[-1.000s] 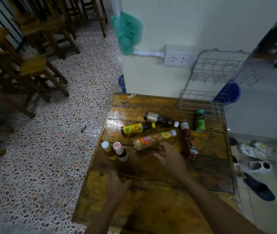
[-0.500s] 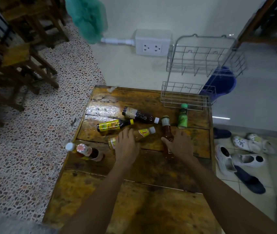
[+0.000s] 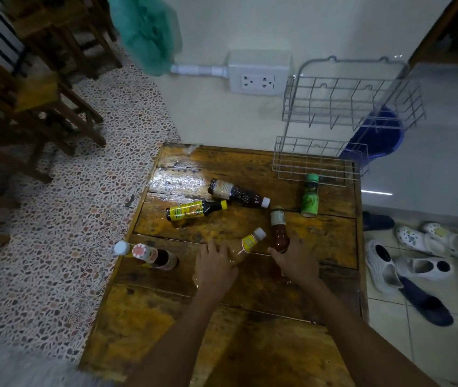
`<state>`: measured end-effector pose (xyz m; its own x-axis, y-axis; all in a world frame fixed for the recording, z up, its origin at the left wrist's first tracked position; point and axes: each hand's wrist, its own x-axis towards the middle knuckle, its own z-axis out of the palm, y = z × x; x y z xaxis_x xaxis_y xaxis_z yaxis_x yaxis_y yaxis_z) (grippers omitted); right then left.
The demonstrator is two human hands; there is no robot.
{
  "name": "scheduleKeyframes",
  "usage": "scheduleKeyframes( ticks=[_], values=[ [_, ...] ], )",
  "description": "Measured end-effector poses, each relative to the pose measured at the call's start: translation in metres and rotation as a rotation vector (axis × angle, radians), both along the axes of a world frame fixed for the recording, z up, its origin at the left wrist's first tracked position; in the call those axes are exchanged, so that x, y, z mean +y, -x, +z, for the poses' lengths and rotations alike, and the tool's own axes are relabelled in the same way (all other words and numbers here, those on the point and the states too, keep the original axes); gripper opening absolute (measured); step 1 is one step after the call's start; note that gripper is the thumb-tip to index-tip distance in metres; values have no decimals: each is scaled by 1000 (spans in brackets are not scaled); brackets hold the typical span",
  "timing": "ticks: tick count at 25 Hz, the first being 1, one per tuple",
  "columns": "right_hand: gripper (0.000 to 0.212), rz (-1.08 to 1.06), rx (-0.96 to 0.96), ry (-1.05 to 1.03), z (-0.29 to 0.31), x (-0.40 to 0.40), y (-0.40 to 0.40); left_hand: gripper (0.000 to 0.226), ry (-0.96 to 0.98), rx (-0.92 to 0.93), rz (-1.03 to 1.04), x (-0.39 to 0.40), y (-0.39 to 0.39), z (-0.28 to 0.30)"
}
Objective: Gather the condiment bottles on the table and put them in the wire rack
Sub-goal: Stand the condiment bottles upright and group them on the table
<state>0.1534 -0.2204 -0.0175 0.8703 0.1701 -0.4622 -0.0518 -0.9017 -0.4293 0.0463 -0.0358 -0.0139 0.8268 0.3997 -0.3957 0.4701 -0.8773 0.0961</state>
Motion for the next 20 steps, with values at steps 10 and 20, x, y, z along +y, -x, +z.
scheduleKeyframes(
  ticks=[10,20],
  values=[
    [59,249,-7,-312,36,39,115,68,335,-322,449,10,152,20],
    [58,434,-87,-499,50,176,192,43,542,-688,699,119,213,34]
  ],
)
